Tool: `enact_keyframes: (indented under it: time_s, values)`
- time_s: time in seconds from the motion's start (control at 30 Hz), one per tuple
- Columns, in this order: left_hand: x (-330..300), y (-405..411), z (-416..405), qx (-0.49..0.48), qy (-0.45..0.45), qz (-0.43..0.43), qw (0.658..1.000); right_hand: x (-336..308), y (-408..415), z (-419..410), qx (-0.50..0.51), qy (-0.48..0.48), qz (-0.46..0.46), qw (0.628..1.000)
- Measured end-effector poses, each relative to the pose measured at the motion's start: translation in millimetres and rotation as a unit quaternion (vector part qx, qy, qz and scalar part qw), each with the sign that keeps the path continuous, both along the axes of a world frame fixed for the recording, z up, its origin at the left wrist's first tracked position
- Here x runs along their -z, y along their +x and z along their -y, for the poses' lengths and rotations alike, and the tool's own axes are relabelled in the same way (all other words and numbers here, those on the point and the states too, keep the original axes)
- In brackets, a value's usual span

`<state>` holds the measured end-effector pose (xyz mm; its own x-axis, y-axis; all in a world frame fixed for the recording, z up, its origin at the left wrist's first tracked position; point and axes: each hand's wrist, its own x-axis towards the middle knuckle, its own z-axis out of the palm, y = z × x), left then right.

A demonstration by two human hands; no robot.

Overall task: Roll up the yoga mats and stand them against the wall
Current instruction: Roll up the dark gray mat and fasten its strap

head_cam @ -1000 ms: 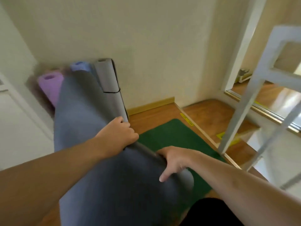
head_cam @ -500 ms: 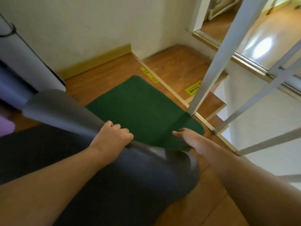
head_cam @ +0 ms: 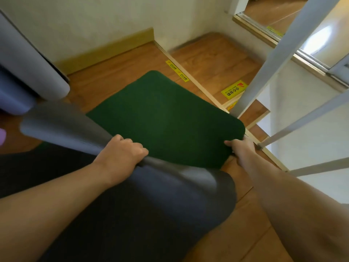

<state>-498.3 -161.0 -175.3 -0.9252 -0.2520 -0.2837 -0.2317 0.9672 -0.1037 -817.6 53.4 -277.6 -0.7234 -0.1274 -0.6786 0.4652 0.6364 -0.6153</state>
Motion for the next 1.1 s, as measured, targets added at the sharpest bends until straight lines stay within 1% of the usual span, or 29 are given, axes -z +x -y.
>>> enact_keyframes:
  time_s: [0.1,0.17,0.23,0.3,0.33,0.37,0.4,0.47,0.53,0.57,0.6,0.63,0.67,0.73,0.77,0.8,0.83,0.97,1.1]
  values:
    - [-23.9,6.0,-1.2,0.01,-0.02,-0.013,1.0,-41.8,21.5,10.7,-0.133,-0.046,0.006,0.99]
    - [-49.1,14.9,-0.9,-0.005,-0.035,-0.001,0.999,-80.0,44.2,20.9,-0.257,-0.051,0.002,0.965]
    - [-89.3,25.9,-4.0,-0.034,-0.029,-0.021,0.999,-123.8,76.4,28.8,-0.381,-0.053,-0.022,0.923]
    - [-134.7,41.8,-8.7,-0.06,-0.01,-0.033,0.998,-168.1,113.4,32.3,-0.488,-0.068,-0.055,0.869]
    - [-156.3,51.9,-10.6,-0.078,-0.001,-0.037,0.996,-192.0,133.0,32.7,-0.532,-0.074,-0.065,0.841]
    - [-178.0,63.8,-13.6,-0.089,-0.01,-0.036,0.995,-215.3,151.3,32.5,-0.568,-0.087,-0.072,0.815]
    - [-199.3,77.1,-15.6,-0.089,-0.033,-0.03,0.995,-239.7,168.2,32.2,-0.59,-0.104,-0.08,0.797]
    - [-244.2,108.6,-23.3,-0.082,-0.116,-0.006,0.99,-295.1,200.7,28.5,-0.609,-0.14,-0.106,0.773]
    - [-286.0,140.4,-36.9,-0.107,-0.167,0.016,0.98,-355.0,233.3,25.3,-0.626,-0.164,-0.154,0.747]
    - [-304.4,155.0,-44.5,-0.12,-0.182,0.025,0.976,-387.4,251.8,23.7,-0.639,-0.163,-0.189,0.728]
    - [-321.9,168.6,-52.1,-0.133,-0.196,0.027,0.971,-416.4,270.0,22.8,-0.657,-0.155,-0.233,0.701]
    - [-339.6,182.1,-61.0,-0.146,-0.211,0.022,0.966,-441.4,288.8,23.3,-0.675,-0.123,-0.286,0.669]
    - [-356.4,195.4,-68.8,-0.16,-0.223,0.012,0.961,-464.9,309.7,23.9,-0.683,-0.069,-0.356,0.634]
    - [-389.3,221.2,-84.5,-0.188,-0.25,-0.012,0.95,-502.8,353.8,22.2,-0.675,0.044,-0.508,0.533]
    - [-405.2,235.0,-92.1,-0.204,-0.263,-0.024,0.943,-515.3,374.2,22.3,-0.667,0.068,-0.558,0.489]
    - [-420.1,249.7,-99.2,-0.219,-0.271,-0.04,0.937,-525.2,391.1,24.3,-0.657,0.066,-0.596,0.457]
    - [-434.2,264.7,-107.3,-0.233,-0.277,-0.056,0.931,-535.2,404.9,26.2,-0.646,0.056,-0.627,0.432]
    - [-473.2,323.4,-132.5,-0.267,-0.29,-0.111,0.913,-575.1,442.1,28.3,-0.612,0.008,-0.694,0.379]
    - [-484.9,373.6,-142.8,-0.276,-0.286,-0.19,0.898,-594.2,471.6,30.1,-0.572,-0.037,-0.752,0.324]
